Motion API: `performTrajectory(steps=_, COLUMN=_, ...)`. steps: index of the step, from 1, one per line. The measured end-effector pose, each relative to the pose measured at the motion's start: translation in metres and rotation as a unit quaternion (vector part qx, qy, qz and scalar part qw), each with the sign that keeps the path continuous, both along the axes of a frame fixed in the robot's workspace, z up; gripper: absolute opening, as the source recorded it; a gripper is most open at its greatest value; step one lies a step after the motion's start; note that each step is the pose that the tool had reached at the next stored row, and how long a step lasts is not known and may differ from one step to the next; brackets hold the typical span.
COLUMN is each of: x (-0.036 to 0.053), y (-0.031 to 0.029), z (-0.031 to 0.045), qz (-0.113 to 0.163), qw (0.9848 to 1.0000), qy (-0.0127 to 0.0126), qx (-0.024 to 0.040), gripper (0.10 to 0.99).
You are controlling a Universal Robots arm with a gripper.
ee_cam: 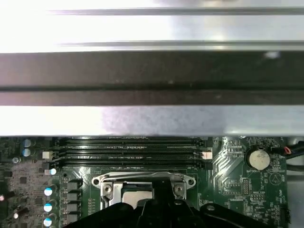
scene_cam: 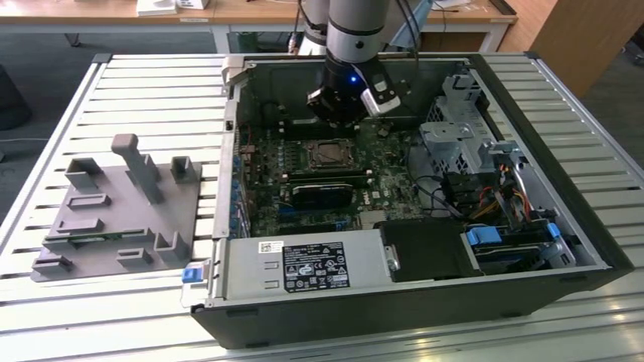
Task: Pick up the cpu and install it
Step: 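Install the second cpu locking lever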
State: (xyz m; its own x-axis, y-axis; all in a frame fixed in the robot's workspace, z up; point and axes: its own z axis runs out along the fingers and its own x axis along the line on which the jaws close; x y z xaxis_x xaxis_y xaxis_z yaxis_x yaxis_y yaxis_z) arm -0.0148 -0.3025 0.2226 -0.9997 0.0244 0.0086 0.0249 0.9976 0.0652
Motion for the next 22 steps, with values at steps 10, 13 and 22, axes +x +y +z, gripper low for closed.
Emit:
performTrajectory(steps=10, x=0.0000, y=-0.0061, z=0.0093, qz=0.000, qw=1.0000, qy=0.0000, qx=-0.0008, gripper=0.106)
performTrajectory(steps=13, x=0.0000, y=-0.0173, z=0.0092, qz=0.000, qw=1.0000, qy=0.0000, qx=-0.0008, gripper=0.106)
performTrajectory(steps=22, x=0.0000, y=-0.0386, z=0.0133, qz=0.000, qw=1.0000, qy=0.0001, qx=-0.0010, gripper=0.106)
